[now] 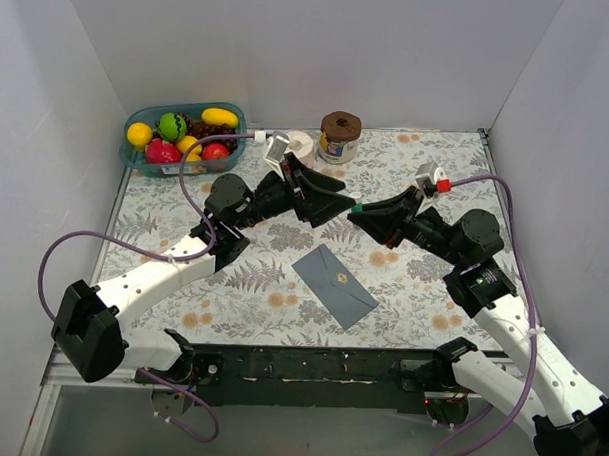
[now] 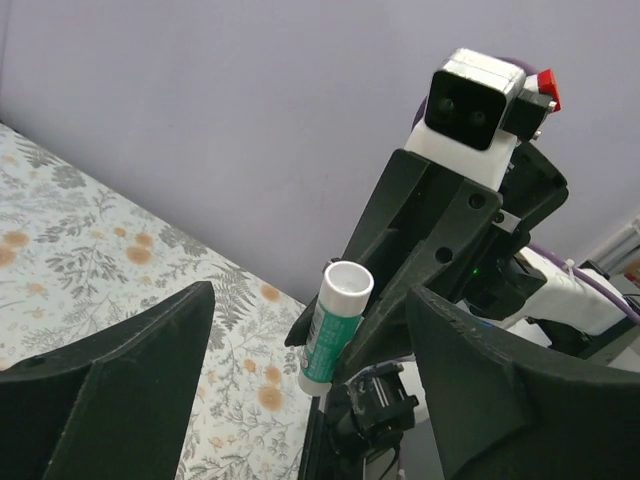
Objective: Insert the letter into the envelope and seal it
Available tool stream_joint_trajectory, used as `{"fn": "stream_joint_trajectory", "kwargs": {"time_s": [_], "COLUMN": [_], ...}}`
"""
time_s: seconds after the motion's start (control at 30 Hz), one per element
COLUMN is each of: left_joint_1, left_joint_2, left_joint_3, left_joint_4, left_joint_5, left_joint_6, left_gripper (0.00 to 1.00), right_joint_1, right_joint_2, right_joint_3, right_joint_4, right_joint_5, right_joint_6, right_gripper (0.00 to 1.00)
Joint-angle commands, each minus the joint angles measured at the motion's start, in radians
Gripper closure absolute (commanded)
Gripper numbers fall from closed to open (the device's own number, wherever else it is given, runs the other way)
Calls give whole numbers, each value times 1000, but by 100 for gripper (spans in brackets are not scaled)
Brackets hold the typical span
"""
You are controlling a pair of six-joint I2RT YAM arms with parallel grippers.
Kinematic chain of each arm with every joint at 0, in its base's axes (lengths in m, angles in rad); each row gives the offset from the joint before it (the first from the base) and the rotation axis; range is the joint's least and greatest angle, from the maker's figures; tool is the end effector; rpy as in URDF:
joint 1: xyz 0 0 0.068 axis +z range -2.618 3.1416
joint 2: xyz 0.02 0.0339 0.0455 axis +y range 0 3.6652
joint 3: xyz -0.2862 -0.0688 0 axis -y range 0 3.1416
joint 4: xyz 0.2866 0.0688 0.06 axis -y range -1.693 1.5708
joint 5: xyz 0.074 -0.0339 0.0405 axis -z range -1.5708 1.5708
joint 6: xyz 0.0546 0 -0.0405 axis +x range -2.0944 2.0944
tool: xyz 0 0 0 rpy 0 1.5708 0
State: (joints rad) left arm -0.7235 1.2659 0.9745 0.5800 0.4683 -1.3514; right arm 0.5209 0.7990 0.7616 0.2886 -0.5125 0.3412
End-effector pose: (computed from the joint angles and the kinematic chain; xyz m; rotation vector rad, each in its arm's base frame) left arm 0.2411 -0.2459 0.3966 -0.0075 1.6402 -1.9922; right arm 0.1834 0.1361 0.3981 -0.5787 1.3115 1.0548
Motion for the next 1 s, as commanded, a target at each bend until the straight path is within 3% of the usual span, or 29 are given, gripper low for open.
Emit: {"fn": "stream_joint_trajectory", "kwargs": {"time_s": [0.0,0.43,0.63,0.97], "left_joint_1": [4,4,4,-4], "left_joint_2": [23,66,82,95], "left_joint_3": [43,66,69,67], "left_joint_4": [40,96,113,116], "left_joint_5": [110,130,156,182], "left_joint_6": [-28,-55,-68,-63], "left_gripper": [25,37,51,53], "right_joint_1": [-5,-5,-7,-5], "right_joint_2": [-11,16,14,26], "right_joint_3": [4,-7,-18,-18], "right_joint_4": [75,95,103,106], "right_joint_5": [-41,-87,-83,-83], "right_joint_6": [2,22,25,25], "right_gripper": [99,99,99,99]}}
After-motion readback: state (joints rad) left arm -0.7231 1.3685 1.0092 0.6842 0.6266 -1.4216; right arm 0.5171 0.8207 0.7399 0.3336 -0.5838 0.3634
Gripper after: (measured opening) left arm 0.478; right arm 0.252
